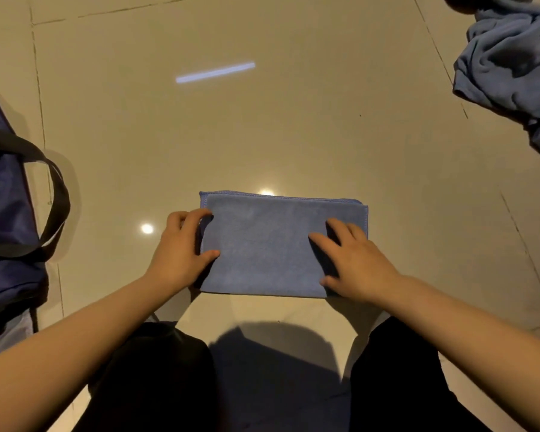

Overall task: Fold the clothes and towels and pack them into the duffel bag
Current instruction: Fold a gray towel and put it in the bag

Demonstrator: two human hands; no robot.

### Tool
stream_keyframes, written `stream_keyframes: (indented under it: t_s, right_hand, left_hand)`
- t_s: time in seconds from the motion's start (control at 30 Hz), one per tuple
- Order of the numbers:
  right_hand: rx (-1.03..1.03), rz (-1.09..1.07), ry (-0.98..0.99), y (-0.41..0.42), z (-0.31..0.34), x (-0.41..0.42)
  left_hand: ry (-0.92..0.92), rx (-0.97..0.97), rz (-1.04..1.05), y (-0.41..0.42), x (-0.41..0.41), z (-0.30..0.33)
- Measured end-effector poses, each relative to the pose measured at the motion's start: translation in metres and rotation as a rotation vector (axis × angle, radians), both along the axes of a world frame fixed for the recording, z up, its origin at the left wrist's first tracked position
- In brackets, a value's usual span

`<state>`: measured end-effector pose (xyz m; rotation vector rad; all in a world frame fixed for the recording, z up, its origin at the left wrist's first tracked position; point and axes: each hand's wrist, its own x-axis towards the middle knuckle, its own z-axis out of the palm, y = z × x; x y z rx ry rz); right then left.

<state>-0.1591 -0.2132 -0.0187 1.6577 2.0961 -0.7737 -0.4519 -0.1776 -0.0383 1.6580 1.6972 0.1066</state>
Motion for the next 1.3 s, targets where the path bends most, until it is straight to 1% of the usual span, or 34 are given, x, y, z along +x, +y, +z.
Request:
stream_keyframes:
  t_s: [0.1,0.23,0.27,0.33,0.37,0.4,0.43,0.53,0.57,0.63,0.67,0.7,0.73,0.77,0.83,0.87,0.9,0.93,0.97,1.0,1.03,1.1,1.13,1.2,1.3]
  right_hand:
    - [0.030,0.020,-0.065,-0.005,-0.004,-0.008]
    - [0.077,0.118,-0.076,0.003,0.004,-0.014]
    - [0.063,0.111,-0.065,0.006,0.005,-0.018]
    - [0.004,0.069,-0.056,0.012,0.005,-0.027]
    - [-0.013,0.086,-0.076,0.016,0.003,-0.031]
    - [-0.018,0.123,-0.103,0.020,0.001,-0.035]
    - [-0.025,0.157,-0.123,0.025,-0.002,-0.038]
    - [-0.031,0.194,-0.091,0.033,-0.006,-0.045]
    - [-0.007,0.205,-0.054,0.034,-0.005,-0.046]
    - [0.090,0.197,0.072,0.032,-0.001,-0.044]
    - [0.147,0.154,0.149,0.029,0.001,-0.041]
    - [0.179,0.069,0.228,0.026,0.002,-0.036]
    - [0.179,-0.068,0.314,0.023,0.003,-0.031]
    - [0.122,-0.266,0.403,0.020,0.004,-0.027]
    - [-0.058,-0.755,0.627,0.017,0.008,-0.023]
    - [-0.120,-0.954,0.709,0.017,0.009,-0.021]
    - [-0.160,-1.085,0.758,0.016,0.009,-0.019]
    - [-0.202,-1.183,0.806,0.016,0.010,-0.019]
    - [-0.245,-1.253,0.848,0.016,0.010,-0.020]
    - [-0.283,-1.288,0.862,0.017,0.009,-0.022]
    - [-0.301,-1.285,0.852,0.017,0.006,-0.024]
    - [-0.268,-1.213,0.764,0.017,-0.004,-0.028]
    - [-0.231,-1.165,0.702,0.017,-0.008,-0.030]
    - [-0.174,-1.083,0.597,0.020,-0.014,-0.032]
    - [-0.131,-1.026,0.543,0.025,-0.016,-0.034]
  left_hand:
    - [0.027,-0.042,0.027,-0.001,0.014,0.000]
    - [-0.053,-0.094,0.104,0.008,0.016,0.002]
    - [-0.112,-0.134,0.156,0.010,0.014,0.003]
    - [-0.353,-0.292,0.308,0.011,0.010,0.011]
    - [-0.468,-0.364,0.372,0.010,0.008,0.014]
    - [-0.539,-0.402,0.411,0.010,0.005,0.016]
    - [-0.572,-0.408,0.426,0.010,0.001,0.018]
    - [-0.568,-0.330,0.388,0.008,-0.012,0.021]
    - [-0.516,-0.274,0.341,0.008,-0.018,0.022]
    - [-0.324,-0.106,0.153,0.011,-0.031,0.029]
    - [-0.218,-0.014,0.048,0.014,-0.036,0.034]
    - [-0.150,0.067,-0.027,0.017,-0.039,0.039]
    - [-0.133,0.122,-0.060,0.019,-0.036,0.047]
    - [-0.172,0.156,-0.060,0.020,-0.029,0.054]
    - [-0.337,0.175,-0.068,0.017,-0.003,0.062]
    - [-0.422,0.145,-0.117,0.014,0.014,0.062]
    - [-0.497,0.066,-0.187,0.010,0.031,0.061]
    - [-0.559,-0.068,-0.261,0.006,0.047,0.059]
    - [-0.565,-0.206,-0.347,0.001,0.059,0.055]
    - [-0.522,-0.276,-0.452,-0.004,0.067,0.049]
    - [-0.446,-0.251,-0.556,-0.008,0.070,0.044]
    - [-0.320,-0.065,-0.678,-0.013,0.065,0.033]
    - [-0.276,0.018,-0.694,-0.016,0.059,0.030]
    - [-0.213,0.151,-0.659,-0.021,0.045,0.023]
    - [-0.130,0.310,-0.623,-0.023,0.031,0.016]
